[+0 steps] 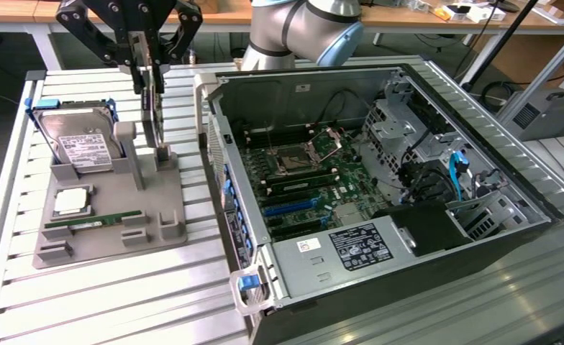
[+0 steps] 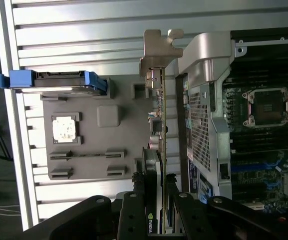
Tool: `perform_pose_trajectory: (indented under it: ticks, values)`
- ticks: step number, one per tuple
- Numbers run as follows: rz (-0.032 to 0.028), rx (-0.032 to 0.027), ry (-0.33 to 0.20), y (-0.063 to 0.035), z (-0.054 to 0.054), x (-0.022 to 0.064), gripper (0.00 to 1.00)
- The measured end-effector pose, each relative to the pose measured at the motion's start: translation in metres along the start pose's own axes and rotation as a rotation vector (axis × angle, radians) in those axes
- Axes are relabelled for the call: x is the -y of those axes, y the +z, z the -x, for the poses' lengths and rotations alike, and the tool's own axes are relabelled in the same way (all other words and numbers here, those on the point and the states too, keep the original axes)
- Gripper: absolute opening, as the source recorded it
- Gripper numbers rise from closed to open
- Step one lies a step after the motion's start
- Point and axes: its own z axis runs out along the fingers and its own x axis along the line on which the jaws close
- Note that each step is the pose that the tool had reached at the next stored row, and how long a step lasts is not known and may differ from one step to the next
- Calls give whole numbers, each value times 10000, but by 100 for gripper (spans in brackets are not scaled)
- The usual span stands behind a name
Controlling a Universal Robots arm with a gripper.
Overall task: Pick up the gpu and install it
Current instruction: 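Pick up the gpu and move the gpu toward the slot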
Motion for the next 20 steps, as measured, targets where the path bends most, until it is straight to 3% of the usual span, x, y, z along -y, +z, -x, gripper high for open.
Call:
perform_pose_trajectory:
  ticks: [15, 20]
  values:
    - [-45, 3, -1, 5, 178, -13, 27]
    - [-60, 5, -1, 8, 309, -23, 27]
